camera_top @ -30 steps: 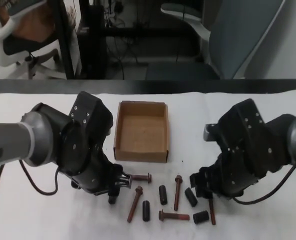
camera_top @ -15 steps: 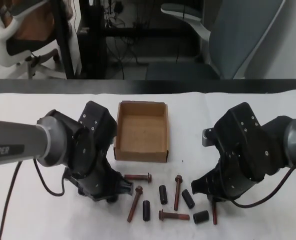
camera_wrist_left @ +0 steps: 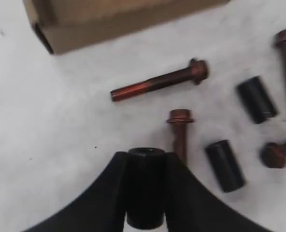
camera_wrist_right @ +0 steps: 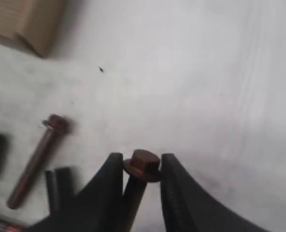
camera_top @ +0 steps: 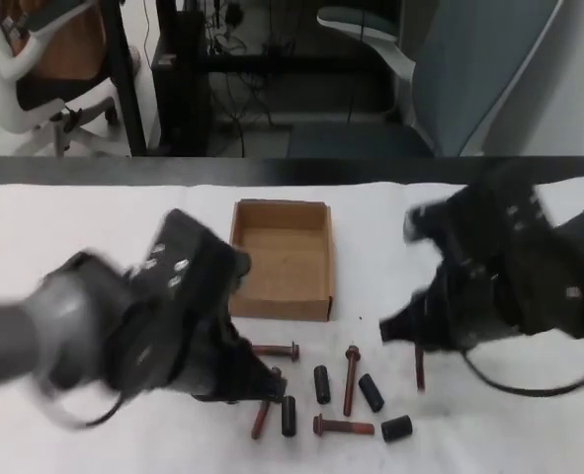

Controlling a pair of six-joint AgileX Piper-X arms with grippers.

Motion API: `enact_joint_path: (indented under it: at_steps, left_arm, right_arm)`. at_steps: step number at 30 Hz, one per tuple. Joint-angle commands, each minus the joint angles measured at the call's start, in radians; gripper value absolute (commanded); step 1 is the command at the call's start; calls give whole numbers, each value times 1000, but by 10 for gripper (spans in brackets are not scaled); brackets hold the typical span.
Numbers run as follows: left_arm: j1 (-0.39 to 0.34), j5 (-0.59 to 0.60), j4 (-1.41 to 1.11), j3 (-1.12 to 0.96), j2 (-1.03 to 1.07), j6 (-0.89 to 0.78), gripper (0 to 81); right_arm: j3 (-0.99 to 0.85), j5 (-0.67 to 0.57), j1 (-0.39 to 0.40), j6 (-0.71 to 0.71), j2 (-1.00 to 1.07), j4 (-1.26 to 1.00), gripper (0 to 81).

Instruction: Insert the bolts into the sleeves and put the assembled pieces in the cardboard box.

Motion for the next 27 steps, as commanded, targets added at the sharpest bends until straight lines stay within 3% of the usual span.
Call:
enact_joint_path:
  at_steps: [1, 5, 10, 13, 19, 27]
  left_arm:
    - [-43, 0, -179, 132, -202, -1, 18]
    - [-114, 1, -510, 371, -454, -49, 18]
    - [-232, -52, -853, 602, -630, -91, 18]
    - [-306, -136, -863, 651, -647, -91, 18]
    - [-405, -202, -880, 653, -611, -30, 18]
    - [-413, -224, -914, 653, -601, 27, 18]
  right_arm:
    - [30, 15, 17, -13, -143, -37, 0]
    - [137, 14, 67, -6, -346, -206, 0]
    - [306, -16, 199, -12, -510, -596, 0]
    - [372, -16, 293, -30, -504, -780, 0]
    - [380, -16, 442, -89, -386, -940, 6]
    - [336, -16, 523, -70, -319, -1000, 6]
